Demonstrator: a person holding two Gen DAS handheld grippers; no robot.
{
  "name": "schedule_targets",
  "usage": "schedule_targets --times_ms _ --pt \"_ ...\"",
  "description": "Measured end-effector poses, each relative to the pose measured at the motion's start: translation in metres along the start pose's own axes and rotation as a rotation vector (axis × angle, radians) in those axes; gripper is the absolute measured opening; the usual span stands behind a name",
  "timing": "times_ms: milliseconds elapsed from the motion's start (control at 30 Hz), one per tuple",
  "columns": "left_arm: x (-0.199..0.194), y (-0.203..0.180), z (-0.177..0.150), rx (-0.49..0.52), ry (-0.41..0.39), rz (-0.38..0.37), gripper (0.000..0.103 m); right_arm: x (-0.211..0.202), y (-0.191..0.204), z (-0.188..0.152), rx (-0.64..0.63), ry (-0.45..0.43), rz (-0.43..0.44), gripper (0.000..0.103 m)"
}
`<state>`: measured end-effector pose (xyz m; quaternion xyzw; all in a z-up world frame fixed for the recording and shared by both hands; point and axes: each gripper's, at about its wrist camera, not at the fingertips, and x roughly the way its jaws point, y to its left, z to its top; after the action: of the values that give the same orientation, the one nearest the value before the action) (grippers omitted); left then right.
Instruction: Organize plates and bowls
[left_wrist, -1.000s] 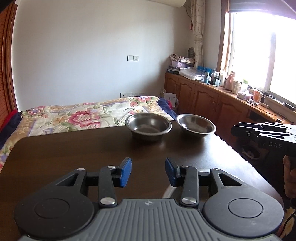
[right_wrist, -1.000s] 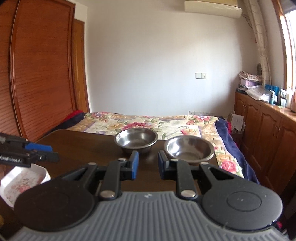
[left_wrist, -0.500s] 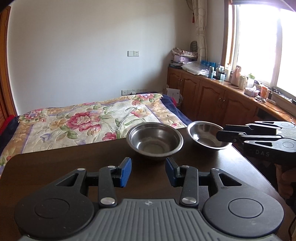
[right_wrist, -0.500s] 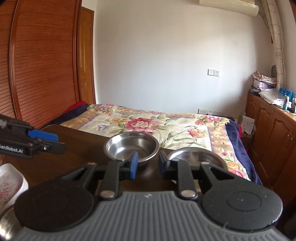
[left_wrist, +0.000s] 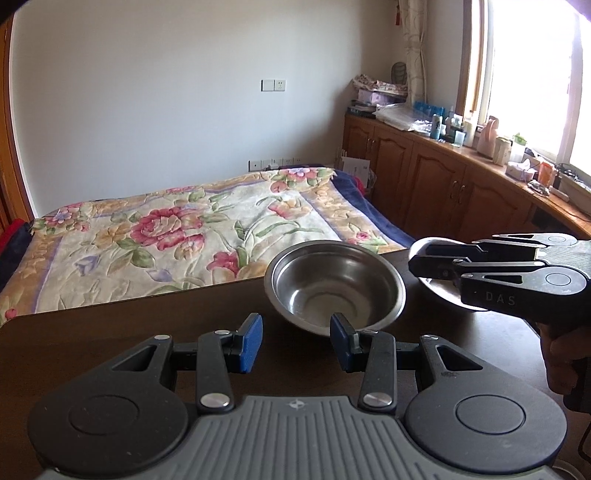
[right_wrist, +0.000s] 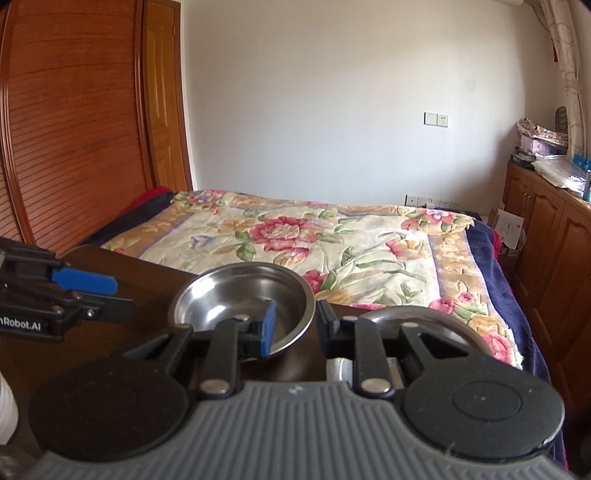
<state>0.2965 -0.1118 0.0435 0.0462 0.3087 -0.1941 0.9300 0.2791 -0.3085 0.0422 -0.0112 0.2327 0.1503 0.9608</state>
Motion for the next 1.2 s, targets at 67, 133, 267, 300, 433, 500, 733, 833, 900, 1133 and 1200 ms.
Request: schedule_targets --times_ms 67,133,267,300,433,500,733,833,900,1133,1200 --pt "0.007 0.0 0.001 0.002 0.009 -0.001 0.043 0.006 0.0 0.001 0.002 0.009 0.006 0.026" --pt "0.014 0.0 0.003 0.008 0.017 0.002 0.043 0.011 0.0 0.002 -0.002 0.019 0.01 0.026" --pt "0.026 0.0 0.005 0.008 0.032 0.003 0.043 0.022 -0.001 0.005 -0.003 0.029 0.009 0.032" --pt "0.029 0.0 0.006 0.012 0.036 0.003 0.043 0.025 -0.002 0.006 -0.005 0.034 0.007 0.032" --pt "0.037 0.0 0.006 0.01 0.049 0.004 0.043 0.033 -0.004 0.008 0.014 0.051 0.021 0.036" --pt "0.041 0.0 0.006 0.003 0.051 0.004 0.043 0.036 -0.004 0.008 0.012 0.052 0.02 0.038" --pt "0.048 0.002 0.007 -0.007 0.061 -0.01 0.043 0.046 -0.002 0.008 0.01 0.075 0.021 0.038" --pt "0.052 0.003 0.007 -0.021 0.069 -0.023 0.04 0.051 -0.001 0.007 -0.003 0.086 0.023 0.038" --pt "0.053 0.003 0.006 -0.018 0.07 -0.019 0.036 0.053 0.001 0.006 -0.011 0.098 0.024 0.036" --pt "0.056 0.008 0.005 -0.031 0.087 -0.019 0.033 0.058 0.005 0.004 -0.02 0.13 0.031 0.031" --pt "0.059 0.011 0.004 -0.047 0.099 -0.028 0.032 0.057 0.007 0.004 -0.028 0.128 0.033 0.03"
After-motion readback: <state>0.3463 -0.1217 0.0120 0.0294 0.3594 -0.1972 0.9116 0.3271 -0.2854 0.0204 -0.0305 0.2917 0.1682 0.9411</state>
